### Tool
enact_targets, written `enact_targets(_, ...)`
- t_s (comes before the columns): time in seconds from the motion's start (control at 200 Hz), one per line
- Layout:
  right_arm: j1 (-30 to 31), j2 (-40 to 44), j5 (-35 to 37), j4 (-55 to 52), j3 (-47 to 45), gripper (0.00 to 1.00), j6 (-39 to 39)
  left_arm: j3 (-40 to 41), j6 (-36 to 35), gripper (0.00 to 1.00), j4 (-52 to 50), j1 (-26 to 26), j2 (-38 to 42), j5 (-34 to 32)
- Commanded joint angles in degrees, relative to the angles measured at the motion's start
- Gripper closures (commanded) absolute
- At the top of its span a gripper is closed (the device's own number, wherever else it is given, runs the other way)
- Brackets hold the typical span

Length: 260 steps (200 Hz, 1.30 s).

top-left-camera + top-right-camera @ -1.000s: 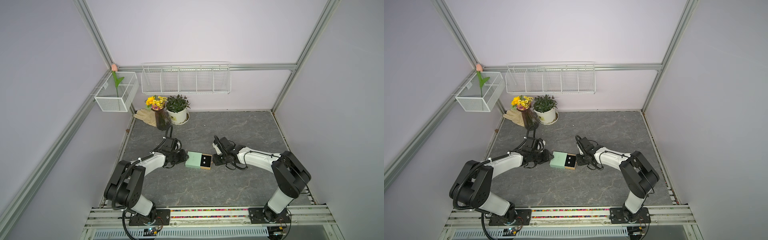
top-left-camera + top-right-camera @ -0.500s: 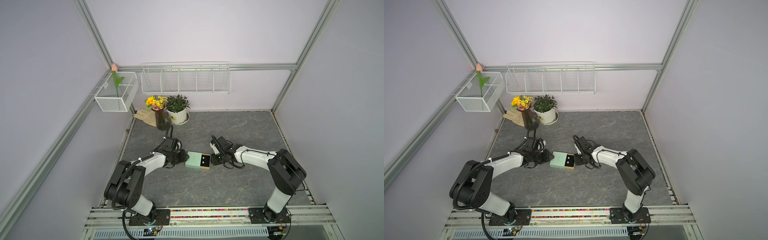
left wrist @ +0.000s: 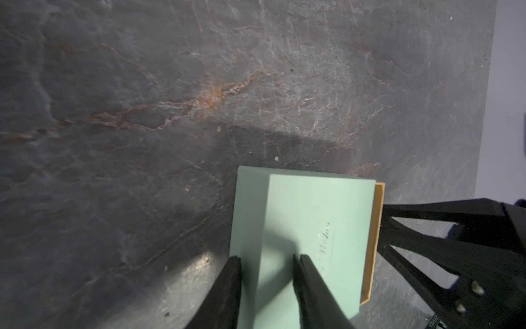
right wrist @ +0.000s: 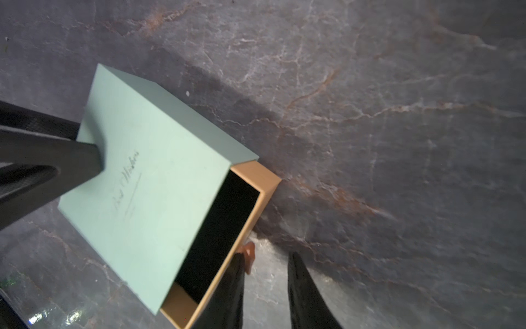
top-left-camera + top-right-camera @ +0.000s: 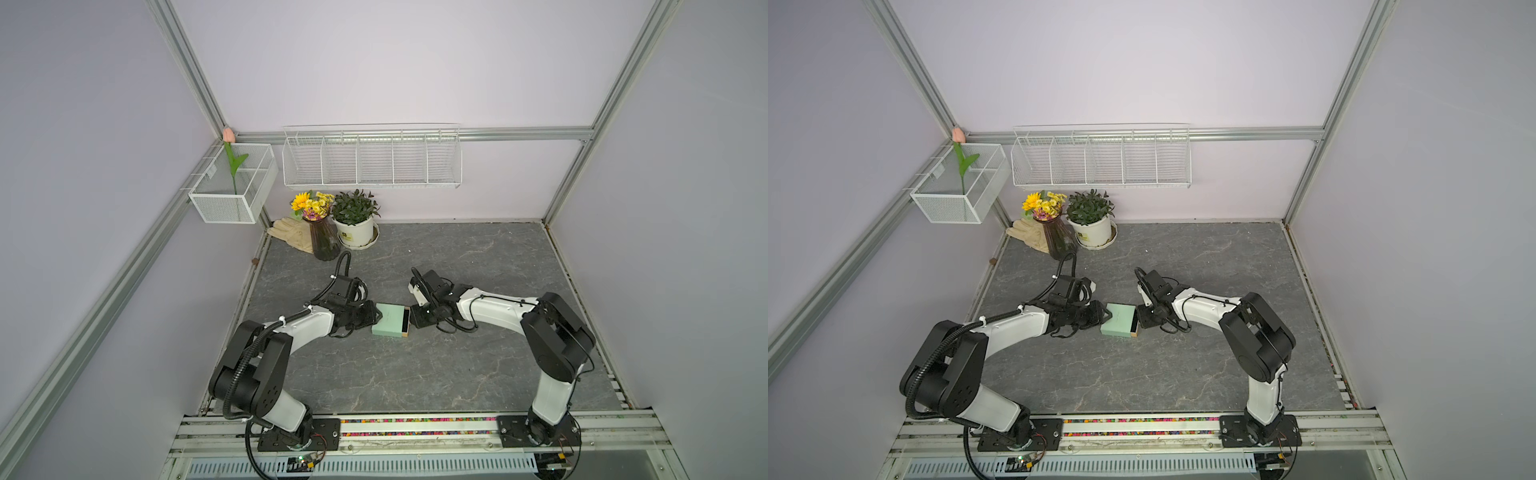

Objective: Place the earrings into the drawer-style jewelry box
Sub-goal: Close the drawer of the jewelry box, then reset both arms

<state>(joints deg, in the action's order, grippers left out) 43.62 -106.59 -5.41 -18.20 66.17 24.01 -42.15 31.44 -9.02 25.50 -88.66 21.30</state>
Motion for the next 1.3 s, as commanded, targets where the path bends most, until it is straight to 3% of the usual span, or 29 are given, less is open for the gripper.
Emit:
enact_targets(0.0,0.8,-1.3,-0.7,0.4,1.7,0.7,0.5,0.4,0.2,0.64,1.0,0.7,-1.1,0.9)
enact_targets(0.42,0.9,-1.5,-0.1,0.3,2.4,0.68,0.3,0.1,1.2,0.65,2.7,2.3,-1.9,2.0)
enact_targets(0.515,0.9,-0.2,2.2,-0.6,1.7,0.67,-0.5,0.3,1.4,0.63,1.8,2.3,-0.7,-0.2)
enact_targets(0.725,0.4,10.4,13.3,-2.3,-4.7,0.63,-2.7,-1.6,0.7,0.58,-6.7,2.3,10.2,-12.5)
enact_targets(0.915,-3.5,26.3,18.0,5.7,-16.3,0.53,-2.2,-4.0,-0.2,0.33,-13.8,2.2,23.0,-28.4)
enact_targets(1.045,-7.7,34.5,18.4,11.2,-23.1,0.42,-3.3,-2.0,-1.7,0.19,-10.4,1.9,30.0,-38.5)
enact_targets(1.18,-11.1,37.7,20.5,10.8,-23.7,0.34,-6.6,1.0,-2.2,0.02,-6.2,1.3,35.1,-46.7)
enact_targets(1.295,-15.7,39.4,22.8,12.8,-24.8,0.16,-8.3,2.7,-4.7,0.0,-1.7,0.4,36.7,-54.4)
